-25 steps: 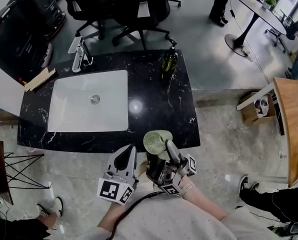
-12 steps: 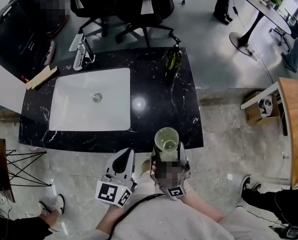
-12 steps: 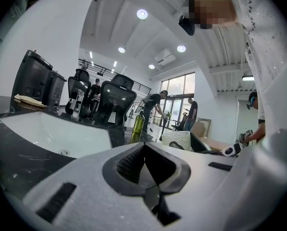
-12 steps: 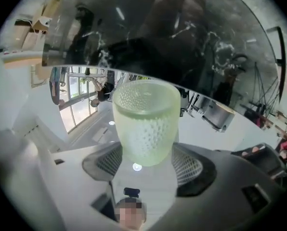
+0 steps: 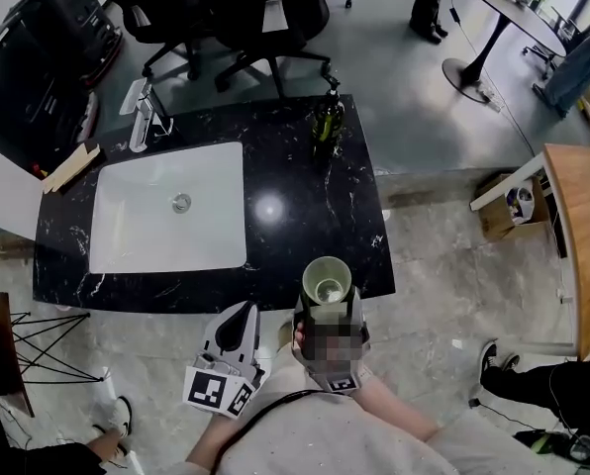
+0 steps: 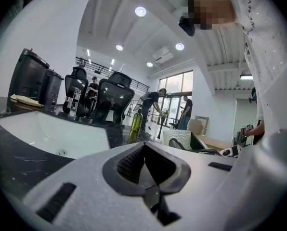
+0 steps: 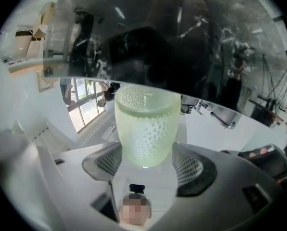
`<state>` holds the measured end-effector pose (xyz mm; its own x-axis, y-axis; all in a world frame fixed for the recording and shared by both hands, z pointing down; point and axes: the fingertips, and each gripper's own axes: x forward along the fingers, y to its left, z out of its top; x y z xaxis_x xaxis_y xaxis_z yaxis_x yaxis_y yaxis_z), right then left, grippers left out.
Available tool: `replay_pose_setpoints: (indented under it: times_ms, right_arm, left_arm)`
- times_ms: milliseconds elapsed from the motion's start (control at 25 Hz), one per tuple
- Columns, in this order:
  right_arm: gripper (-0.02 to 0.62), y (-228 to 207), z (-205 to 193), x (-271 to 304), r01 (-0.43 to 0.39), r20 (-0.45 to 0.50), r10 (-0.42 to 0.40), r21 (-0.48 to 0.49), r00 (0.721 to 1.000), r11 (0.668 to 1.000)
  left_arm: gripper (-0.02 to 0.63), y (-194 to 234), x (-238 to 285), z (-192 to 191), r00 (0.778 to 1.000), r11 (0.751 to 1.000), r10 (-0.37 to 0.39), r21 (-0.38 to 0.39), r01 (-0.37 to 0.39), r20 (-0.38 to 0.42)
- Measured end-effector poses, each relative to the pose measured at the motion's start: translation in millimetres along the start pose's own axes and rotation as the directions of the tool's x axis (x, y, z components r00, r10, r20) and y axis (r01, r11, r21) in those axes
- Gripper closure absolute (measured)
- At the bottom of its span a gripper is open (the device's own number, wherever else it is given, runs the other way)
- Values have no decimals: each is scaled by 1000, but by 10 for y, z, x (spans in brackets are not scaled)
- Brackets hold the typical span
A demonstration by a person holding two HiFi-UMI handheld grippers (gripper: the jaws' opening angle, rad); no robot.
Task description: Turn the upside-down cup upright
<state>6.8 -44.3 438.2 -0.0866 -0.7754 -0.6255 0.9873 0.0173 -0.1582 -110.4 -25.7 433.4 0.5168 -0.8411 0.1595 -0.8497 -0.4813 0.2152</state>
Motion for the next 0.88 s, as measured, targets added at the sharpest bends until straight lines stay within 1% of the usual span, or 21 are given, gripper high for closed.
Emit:
replay_pose_setpoints:
  times_ms: [440, 880]
  right_arm:
    - [272, 87, 58, -5, -48, -6, 48, -18, 999, 999]
    - [272, 101, 66, -7, -85, -31, 84, -24, 996, 996]
  left_arm:
    - [598, -102, 112, -5, 999, 999, -39, 5, 40, -12]
    - [598, -39, 123, -6, 999, 999, -38, 3, 38, -24]
